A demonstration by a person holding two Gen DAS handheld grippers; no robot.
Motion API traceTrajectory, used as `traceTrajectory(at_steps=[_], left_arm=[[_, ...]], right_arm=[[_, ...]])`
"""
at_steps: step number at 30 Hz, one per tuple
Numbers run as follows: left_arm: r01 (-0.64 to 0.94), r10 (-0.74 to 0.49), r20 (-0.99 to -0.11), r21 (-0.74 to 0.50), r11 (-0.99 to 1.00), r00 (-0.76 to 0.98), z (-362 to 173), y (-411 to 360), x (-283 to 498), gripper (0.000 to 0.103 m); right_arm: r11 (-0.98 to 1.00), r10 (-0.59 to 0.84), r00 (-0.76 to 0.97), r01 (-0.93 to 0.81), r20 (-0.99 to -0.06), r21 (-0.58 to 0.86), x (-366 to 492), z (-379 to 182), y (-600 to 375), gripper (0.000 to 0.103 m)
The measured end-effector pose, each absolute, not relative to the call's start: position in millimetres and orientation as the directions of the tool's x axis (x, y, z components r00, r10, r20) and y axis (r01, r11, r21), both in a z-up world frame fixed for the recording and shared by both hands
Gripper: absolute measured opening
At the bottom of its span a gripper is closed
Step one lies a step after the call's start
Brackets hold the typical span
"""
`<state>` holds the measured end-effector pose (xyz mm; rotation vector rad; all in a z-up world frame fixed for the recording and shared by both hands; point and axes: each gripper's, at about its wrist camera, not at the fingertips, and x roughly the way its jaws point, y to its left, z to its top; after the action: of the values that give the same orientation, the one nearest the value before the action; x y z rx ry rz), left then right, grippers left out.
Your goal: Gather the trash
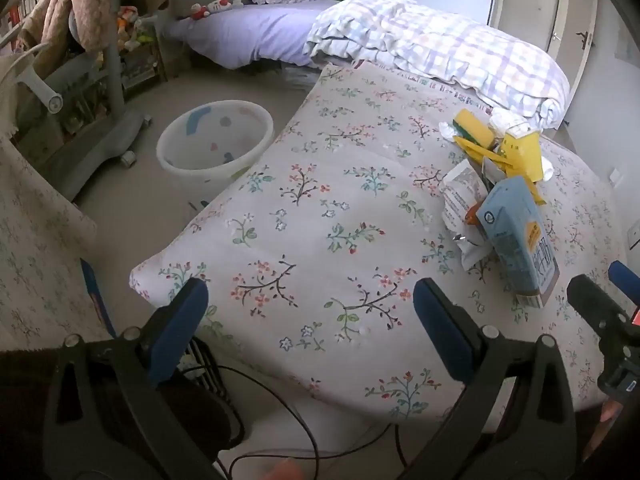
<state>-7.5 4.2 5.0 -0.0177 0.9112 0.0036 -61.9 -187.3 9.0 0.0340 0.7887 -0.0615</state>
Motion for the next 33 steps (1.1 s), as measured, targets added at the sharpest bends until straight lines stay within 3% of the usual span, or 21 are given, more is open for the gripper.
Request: traceTrajectory(at_steps=[33], left_arm=[[-0.023,-0.003,-0.798,-0.021,1.0,0.603,-0.6,11.0,-5.6,0.102]], right_arm=[[0.996,-0.001,0.694,0.062,-0.72,0.058,-57.6,7.0,-184.4,0.103]])
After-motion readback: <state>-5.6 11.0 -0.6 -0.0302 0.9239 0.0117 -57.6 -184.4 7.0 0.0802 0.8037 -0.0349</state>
